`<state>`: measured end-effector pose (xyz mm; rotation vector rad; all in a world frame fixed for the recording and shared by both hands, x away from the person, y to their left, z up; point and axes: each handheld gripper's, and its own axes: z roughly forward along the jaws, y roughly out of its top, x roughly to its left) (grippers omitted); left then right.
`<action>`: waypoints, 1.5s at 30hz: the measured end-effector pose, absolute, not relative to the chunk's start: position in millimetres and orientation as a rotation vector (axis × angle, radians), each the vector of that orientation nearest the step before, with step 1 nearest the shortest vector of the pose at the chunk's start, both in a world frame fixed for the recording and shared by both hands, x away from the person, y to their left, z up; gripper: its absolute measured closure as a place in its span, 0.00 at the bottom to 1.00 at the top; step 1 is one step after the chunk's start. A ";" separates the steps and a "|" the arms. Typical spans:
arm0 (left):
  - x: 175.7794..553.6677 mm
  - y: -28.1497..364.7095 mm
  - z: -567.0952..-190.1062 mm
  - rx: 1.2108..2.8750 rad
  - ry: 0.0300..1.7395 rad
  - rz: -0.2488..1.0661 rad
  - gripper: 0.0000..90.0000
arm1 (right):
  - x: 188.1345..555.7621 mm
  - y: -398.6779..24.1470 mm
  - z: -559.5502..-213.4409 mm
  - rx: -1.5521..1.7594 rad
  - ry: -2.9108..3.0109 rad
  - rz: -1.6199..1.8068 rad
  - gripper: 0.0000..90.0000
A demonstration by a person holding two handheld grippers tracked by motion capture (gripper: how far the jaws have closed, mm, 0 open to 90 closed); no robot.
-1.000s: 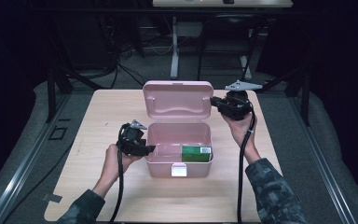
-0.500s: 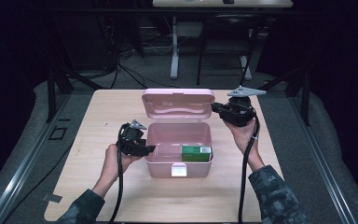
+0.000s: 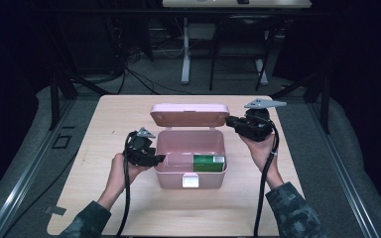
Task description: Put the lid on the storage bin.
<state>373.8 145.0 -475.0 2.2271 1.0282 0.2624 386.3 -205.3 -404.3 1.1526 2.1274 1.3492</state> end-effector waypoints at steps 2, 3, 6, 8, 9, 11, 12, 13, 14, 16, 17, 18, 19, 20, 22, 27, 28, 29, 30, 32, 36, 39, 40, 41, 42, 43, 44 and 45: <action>373.4 146.5 -473.6 2.228 1.032 0.261 0.52 | 383.7 -205.1 -405.4 1.159 2.131 1.347 0.92; 373.2 147.4 -472.7 2.226 1.036 0.264 0.52 | 383.7 -205.1 -405.4 1.159 2.131 1.347 0.92; 371.5 151.0 -469.4 2.225 1.041 0.277 0.44 | 381.2 -205.5 -406.2 1.163 2.141 1.344 0.91; 368.2 155.0 -466.9 2.218 1.037 0.289 0.39 | 379.6 -206.0 -406.8 1.163 2.141 1.352 0.91; 366.1 157.6 -465.4 2.209 1.038 0.300 0.36 | 378.8 -205.9 -406.7 1.165 2.146 1.345 0.91; 361.6 164.8 -462.6 2.193 1.045 0.307 0.31 | 378.1 -205.7 -407.0 1.166 2.146 1.348 0.90; 358.5 170.1 -461.4 2.177 1.049 0.300 0.28 | 378.0 -205.5 -407.1 1.166 2.149 1.344 0.89; 357.0 173.5 -461.0 2.166 1.049 0.290 0.25 | 377.7 -205.8 -407.4 1.168 2.150 1.349 0.89; 355.0 177.4 -460.6 2.154 1.050 0.267 0.23 | 377.3 -205.9 -407.7 1.172 2.152 1.349 0.89; 350.6 182.2 -459.8 2.143 1.052 0.303 0.19 | 375.5 -206.0 -408.5 1.171 2.164 1.349 0.88; 349.9 185.1 -459.2 2.133 1.040 0.281 0.19 | 375.5 -206.0 -408.5 1.171 2.164 1.349 0.88; 350.3 187.5 -458.4 2.123 1.043 0.266 0.17 | 373.7 -204.8 -408.5 1.166 2.169 1.338 0.87; 350.3 188.5 -457.4 2.121 1.044 0.277 0.17 | 373.7 -204.8 -408.5 1.166 2.169 1.338 0.87; 350.0 189.3 -455.8 2.116 1.047 0.280 0.17 | 373.6 -204.7 -408.6 1.164 2.171 1.335 0.87; 349.0 190.9 -452.8 2.111 1.041 0.296 0.16 | 373.4 -205.2 -408.7 1.171 2.170 1.339 0.87; 347.4 201.7 -446.5 2.102 1.063 0.341 0.13 | 372.7 -205.2 -410.2 1.175 2.184 1.334 0.85; 347.4 204.9 -446.2 2.096 1.073 0.352 0.11 | 371.9 -204.5 -411.6 1.181 2.187 1.333 0.84; 347.5 208.0 -446.5 2.091 1.086 0.358 0.11 | 371.9 -204.5 -411.6 1.181 2.187 1.333 0.84; 347.6 212.2 -447.1 2.085 1.103 0.371 0.10 | 371.4 -204.3 -412.4 1.183 2.184 1.333 0.83; 348.0 218.1 -450.4 2.082 1.125 0.384 0.07 | 369.3 -204.3 -413.6 1.193 2.193 1.330 0.82; 349.5 227.1 -459.8 2.058 1.111 0.356 0.06 | 366.4 -204.1 -415.0 1.199 2.200 1.332 0.77; 350.7 231.8 -466.7 2.062 1.136 0.343 0.05 | 361.7 -202.8 -415.2 1.183 2.210 1.334 0.73; 351.0 232.7 -468.1 2.063 1.138 0.342 0.04 | 360.0 -202.1 -415.0 1.180 2.215 1.334 0.71; 350.9 234.0 -469.8 2.063 1.144 0.340 0.04 | 358.7 -201.5 -414.8 1.178 2.218 1.330 0.69; 351.0 235.2 -471.7 2.064 1.150 0.344 0.04 | 357.6 -201.2 -414.8 1.173 2.224 1.332 0.67; 350.9 236.5 -473.6 2.065 1.159 0.341 0.04 | 356.6 -200.8 -415.2 1.172 2.228 1.338 0.65; 351.0 238.1 -475.6 2.067 1.163 0.336 0.04 | 355.6 -200.5 -415.2 1.170 2.238 1.330 0.64; 351.0 238.8 -477.8 2.063 1.172 0.342 0.04 | 354.6 -200.1 -415.5 1.170 2.242 1.332 0.62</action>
